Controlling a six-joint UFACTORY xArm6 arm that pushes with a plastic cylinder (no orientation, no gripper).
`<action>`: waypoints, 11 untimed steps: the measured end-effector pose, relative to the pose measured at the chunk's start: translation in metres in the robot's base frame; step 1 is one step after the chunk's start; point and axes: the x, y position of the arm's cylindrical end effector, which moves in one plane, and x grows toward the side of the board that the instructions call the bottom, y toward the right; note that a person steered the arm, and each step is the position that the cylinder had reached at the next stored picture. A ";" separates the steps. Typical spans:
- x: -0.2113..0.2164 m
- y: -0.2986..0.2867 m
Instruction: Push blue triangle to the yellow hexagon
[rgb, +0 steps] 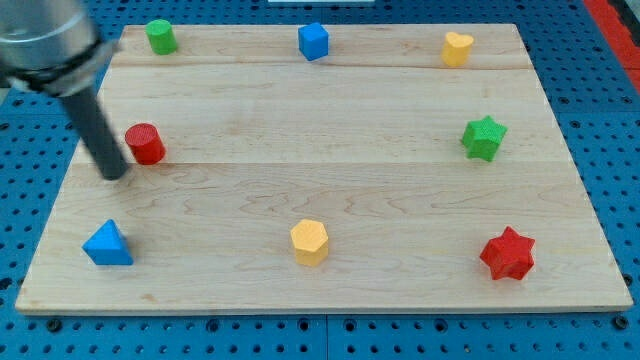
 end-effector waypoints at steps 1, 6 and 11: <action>0.030 -0.037; 0.099 0.080; 0.099 0.216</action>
